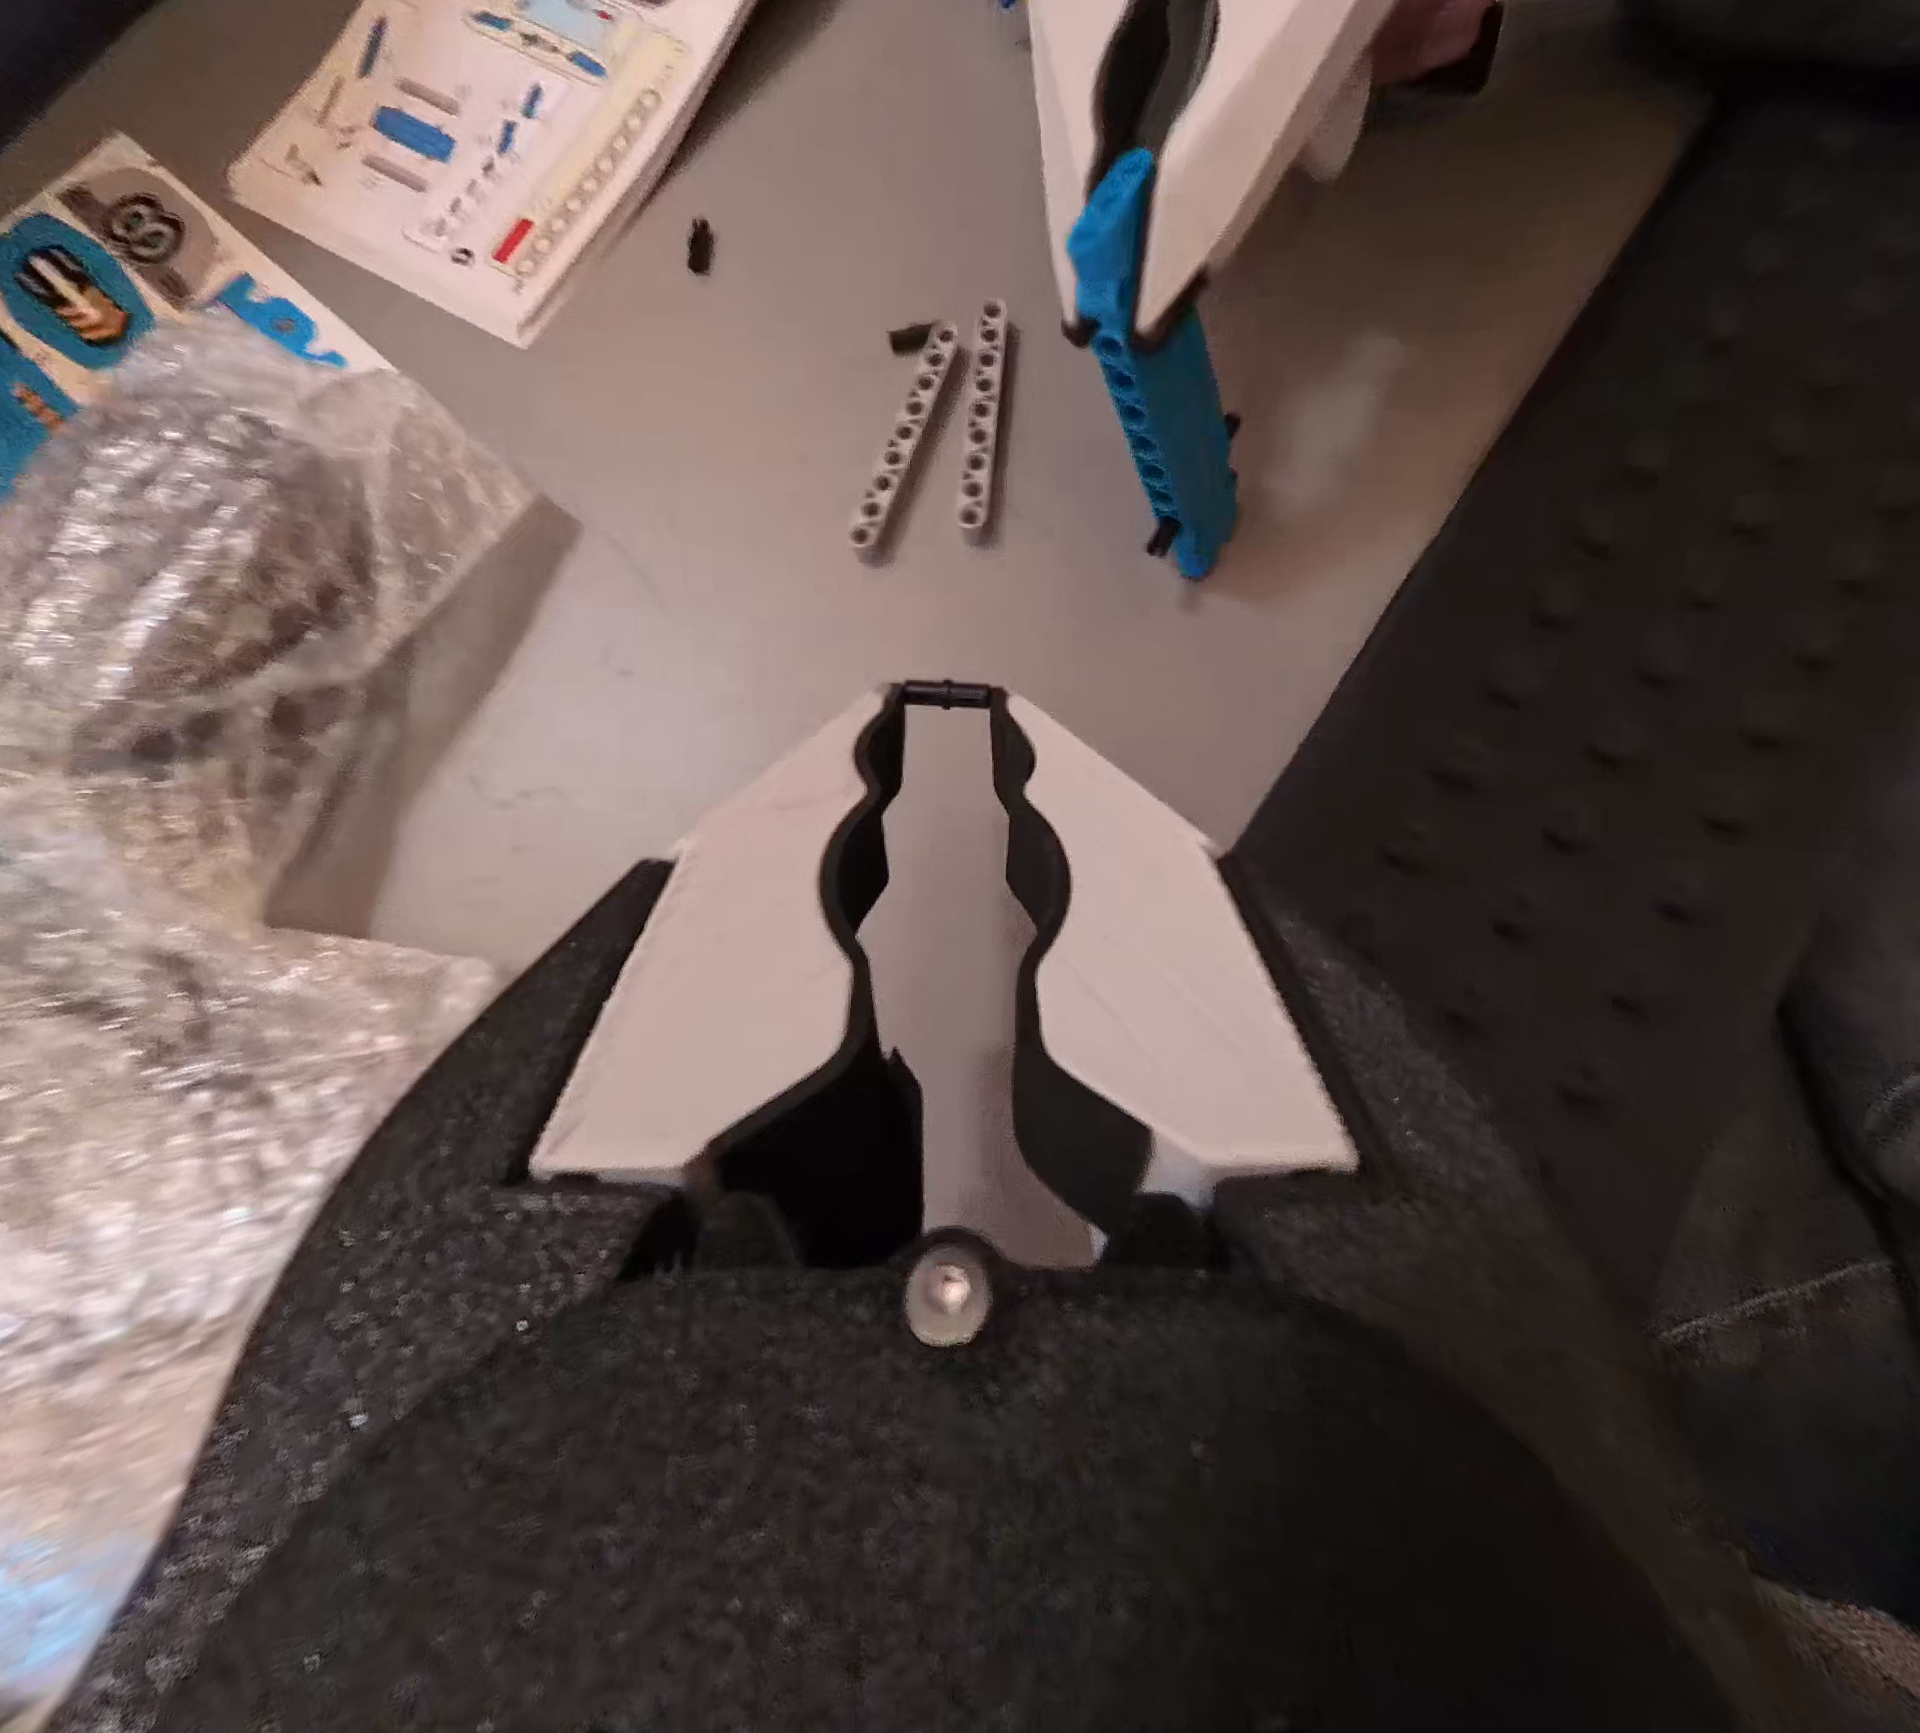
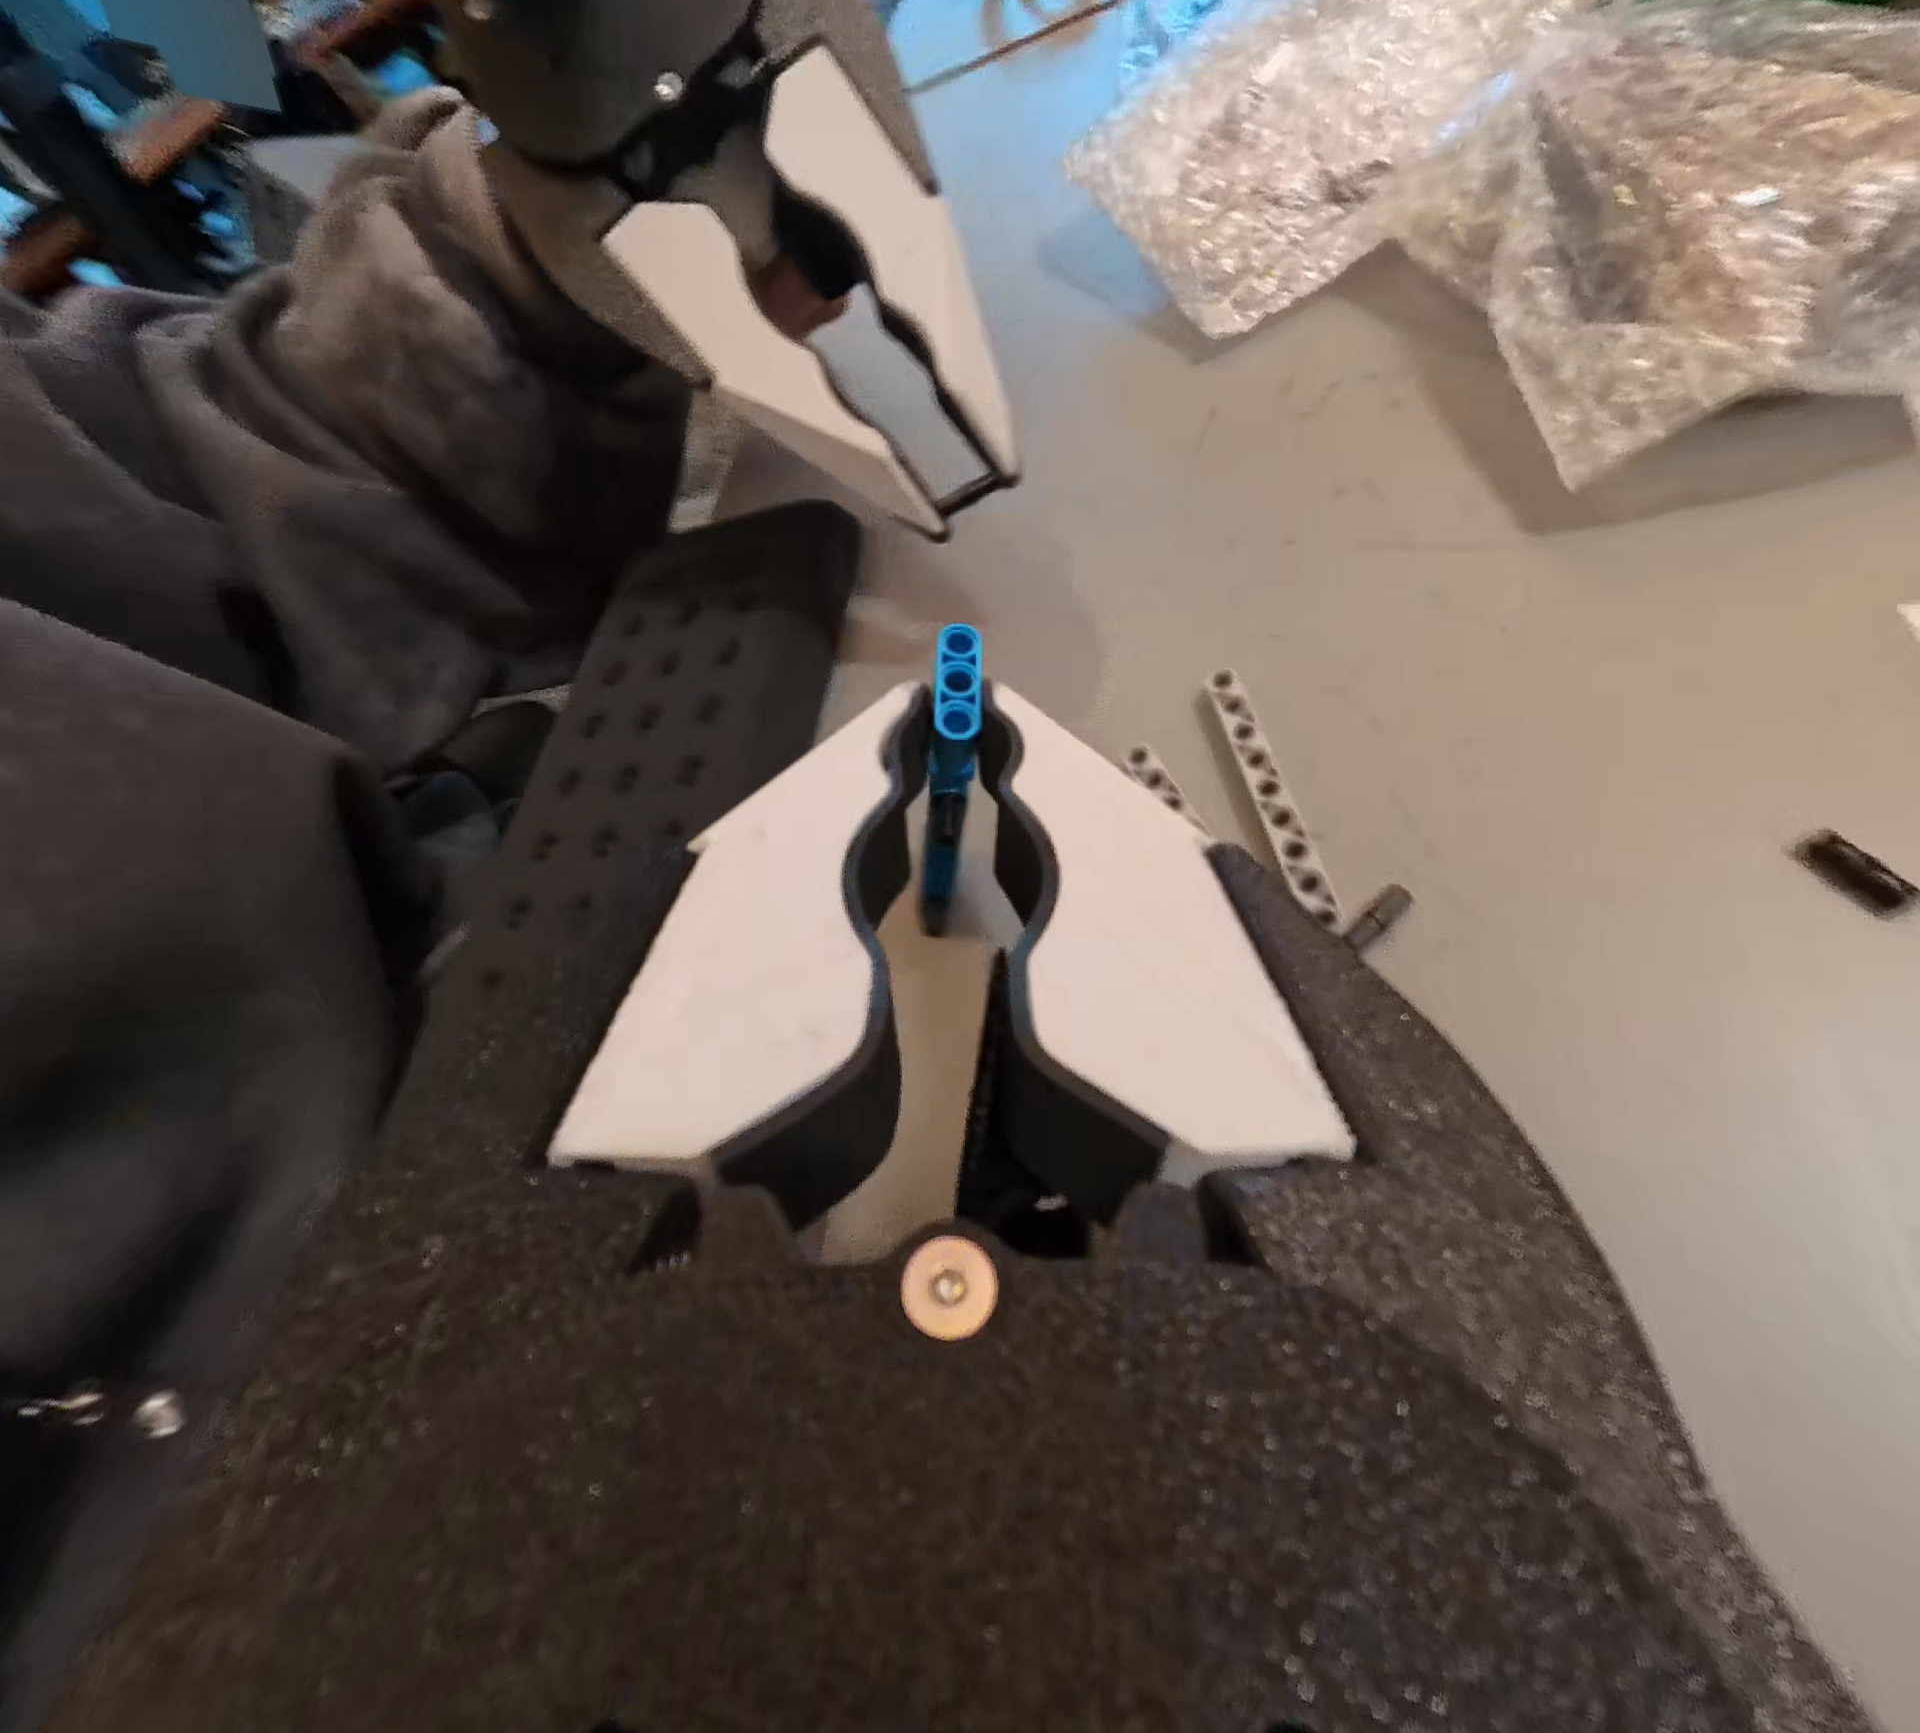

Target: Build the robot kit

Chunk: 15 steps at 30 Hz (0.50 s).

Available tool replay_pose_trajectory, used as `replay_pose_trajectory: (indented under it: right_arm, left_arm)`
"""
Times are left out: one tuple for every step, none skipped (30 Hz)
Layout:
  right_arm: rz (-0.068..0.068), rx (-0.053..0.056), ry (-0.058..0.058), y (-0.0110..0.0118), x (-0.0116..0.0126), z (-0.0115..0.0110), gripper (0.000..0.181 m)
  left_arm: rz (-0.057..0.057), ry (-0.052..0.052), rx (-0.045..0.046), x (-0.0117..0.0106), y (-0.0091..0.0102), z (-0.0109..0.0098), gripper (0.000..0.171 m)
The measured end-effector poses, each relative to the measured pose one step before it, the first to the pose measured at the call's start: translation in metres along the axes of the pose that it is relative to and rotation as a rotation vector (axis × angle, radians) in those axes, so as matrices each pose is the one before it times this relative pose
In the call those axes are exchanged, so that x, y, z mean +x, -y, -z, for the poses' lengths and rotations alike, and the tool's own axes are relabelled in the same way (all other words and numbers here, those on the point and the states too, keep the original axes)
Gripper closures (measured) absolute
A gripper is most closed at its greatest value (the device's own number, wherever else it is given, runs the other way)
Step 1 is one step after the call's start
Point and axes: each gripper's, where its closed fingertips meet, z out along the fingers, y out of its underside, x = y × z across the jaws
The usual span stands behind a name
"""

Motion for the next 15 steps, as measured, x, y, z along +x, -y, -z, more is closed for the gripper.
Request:
replay_pose_trajectory:
  right_arm:
    - [0.023,-0.0046,-0.0414,-0.00471,0.00123,0.00469,0.173]
    - [0.0293,-0.0165,-0.0143,-0.00766,-0.00447,0.00672,0.171]
    - [0.0237,-0.0215,-0.0006,-0.00888,-0.00761,0.0085,0.17]
    - [0.0169,-0.0146,-0.013,-0.00829,-0.0059,0.00973,0.169]
    - [0.0048,-0.0182,-0.0156,-0.00842,-0.00473,0.00966,0.168]
    - [-0.0105,-0.0174,-0.0115,-0.0078,-0.00391,0.00851,0.168]
    - [-0.0333,-0.0177,-0.0136,-0.00714,-0.00108,0.00652,0.167]
    - [-0.06,-0.0145,-0.015,-0.00605,0.00237,0.00408,0.166]
    - [-0.0729,-0.0115,-0.0065,-0.00461,0.00418,0.00186,0.164]
    - [-0.0668,-0.0222,0.0002,-0.00435,0.00451,-0.00012,0.163]
    - [-0.03,-0.0105,0.0013,-0.00233,0.00423,-0.00181,0.161]
    - [0.0058,0.0021,-0.0171,-0.00054,0.0062,-0.00262,0.159]
    - [0.0223,-0.0053,-0.0518,-0.00155,0.01071,-0.0031,0.155]
    - [0.0298,-0.0175,-0.068,-0.00328,0.01192,-0.00387,0.152]
    - [0.0278,-0.0196,-0.0483,-0.00351,0.00698,-0.00397,0.148]
  left_arm:
    - [0.0022,-0.0101,0.01025,0.00653,-0.00151,-0.004,0.156]
    - [-0.0074,-0.0032,0.00432,0.00497,-0.00173,-0.0036,0.156]
    - [-0.0124,0.009,-0.0029,0.00244,-0.00221,-0.00324,0.156]
    - [-0.0123,0.0083,-0.00454,0.00175,-0.00206,-0.00293,0.156]
    - [-0.0109,0.0009,-0.00326,0.00198,-0.00152,-0.00257,0.156]
    - [-0.0075,-0.0004,0.00637,0.0014,0.00026,-0.00203,0.156]
    - [0.0015,-0.0109,0.01159,0.00178,0.00165,-0.00187,0.156]
    - [0.0092,-0.015,0.01436,0.00163,0.00275,-0.00198,0.156]
    - [0.0089,-0.0118,0.01964,0.0012,0.00406,-0.00176,0.156]
    - [0.0064,-0.0081,0.02219,0.00121,0.00479,-0.00155,0.156]
    - [0.0029,-0.0092,0.02127,0.0022,0.00524,-0.00119,0.156]
    - [-0.002,-0.0012,0.02209,0.00204,0.00593,-0.00081,0.156]
    - [-0.0068,0.0047,0.02556,0.00206,0.00678,-0.00027,0.156]
    - [-0.0066,0.0038,0.02902,0.00298,0.00742,0.00029,0.156]
    - [-0.0025,0.0004,0.03277,0.0035,0.00802,0.00071,0.156]
